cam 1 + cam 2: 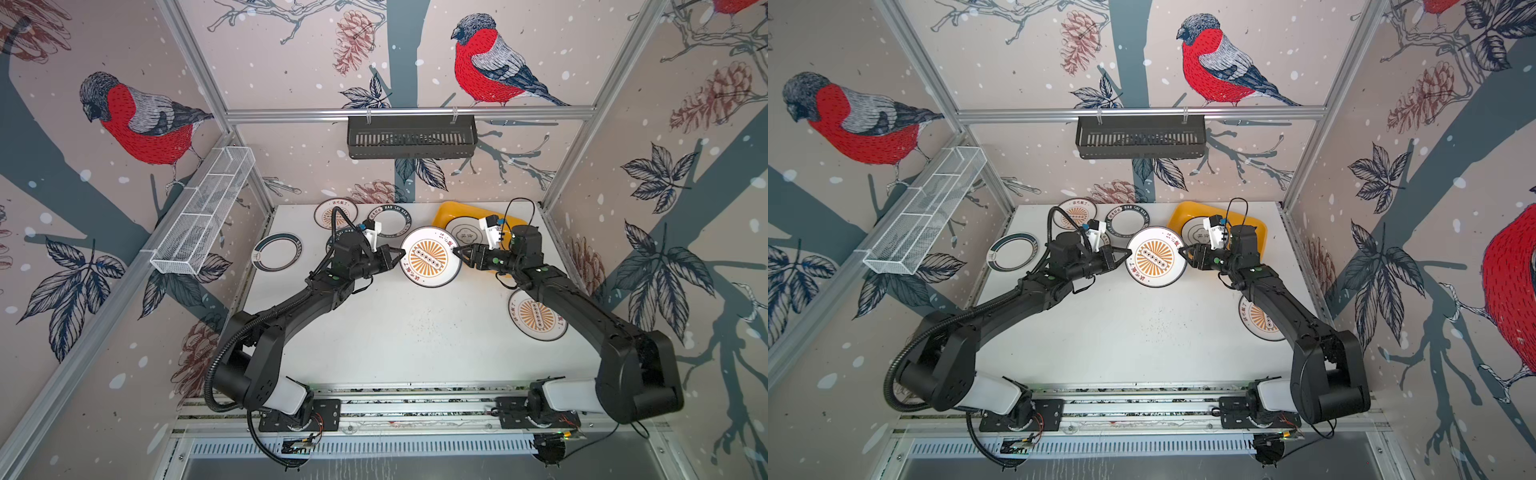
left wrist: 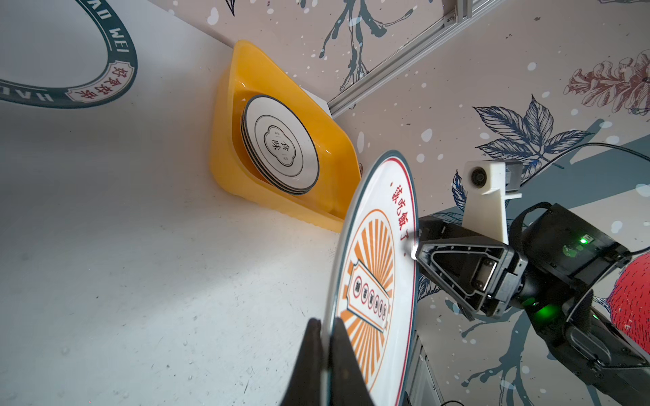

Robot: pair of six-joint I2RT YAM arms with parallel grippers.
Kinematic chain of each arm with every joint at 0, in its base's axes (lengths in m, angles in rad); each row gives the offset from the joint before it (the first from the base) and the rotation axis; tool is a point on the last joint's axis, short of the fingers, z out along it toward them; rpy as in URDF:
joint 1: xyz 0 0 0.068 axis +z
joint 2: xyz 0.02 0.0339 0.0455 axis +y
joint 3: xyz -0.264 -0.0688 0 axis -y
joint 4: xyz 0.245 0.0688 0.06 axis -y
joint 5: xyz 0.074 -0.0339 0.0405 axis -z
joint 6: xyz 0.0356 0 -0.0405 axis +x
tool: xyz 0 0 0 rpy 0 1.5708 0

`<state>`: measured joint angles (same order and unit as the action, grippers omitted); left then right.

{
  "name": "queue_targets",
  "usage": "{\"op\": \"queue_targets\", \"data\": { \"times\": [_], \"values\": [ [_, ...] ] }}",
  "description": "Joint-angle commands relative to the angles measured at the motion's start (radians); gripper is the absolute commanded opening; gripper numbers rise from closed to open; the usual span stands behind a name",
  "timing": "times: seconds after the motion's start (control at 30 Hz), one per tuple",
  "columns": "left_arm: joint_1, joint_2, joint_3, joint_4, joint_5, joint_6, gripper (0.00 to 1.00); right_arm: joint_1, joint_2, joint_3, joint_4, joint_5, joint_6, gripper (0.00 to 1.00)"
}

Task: Place the plates into the plastic bin on the countertop
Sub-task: 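Close the right gripper on the upright plate's rim beside the left gripper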

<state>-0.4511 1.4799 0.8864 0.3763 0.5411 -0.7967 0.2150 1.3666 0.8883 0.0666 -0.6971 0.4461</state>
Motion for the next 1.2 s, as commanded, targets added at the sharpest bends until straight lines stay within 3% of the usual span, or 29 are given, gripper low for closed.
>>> {"op": "queue_targets", "data": {
  "times": [0.0,0.33,0.53,0.9,1.17],
  "values": [
    [0.002,-0.002,-0.001,0.096,0.006,-0.019,0.00,0.004,0.007,0.005,-0.004,-0.010,-0.007,0.48],
    [0.002,0.013,0.007,0.103,0.011,-0.026,0.00,0.006,0.014,0.006,-0.008,-0.005,0.003,0.18],
    [0.002,0.010,0.010,0.104,0.014,-0.026,0.02,0.006,0.023,0.008,-0.005,-0.002,0.021,0.08],
    [0.003,-0.028,0.001,0.069,-0.027,0.008,0.68,-0.003,0.053,0.033,-0.045,0.022,0.034,0.02],
    [0.003,-0.089,-0.006,-0.073,-0.154,0.076,0.88,-0.030,0.058,0.028,-0.018,0.030,0.069,0.02]
  ]
}}
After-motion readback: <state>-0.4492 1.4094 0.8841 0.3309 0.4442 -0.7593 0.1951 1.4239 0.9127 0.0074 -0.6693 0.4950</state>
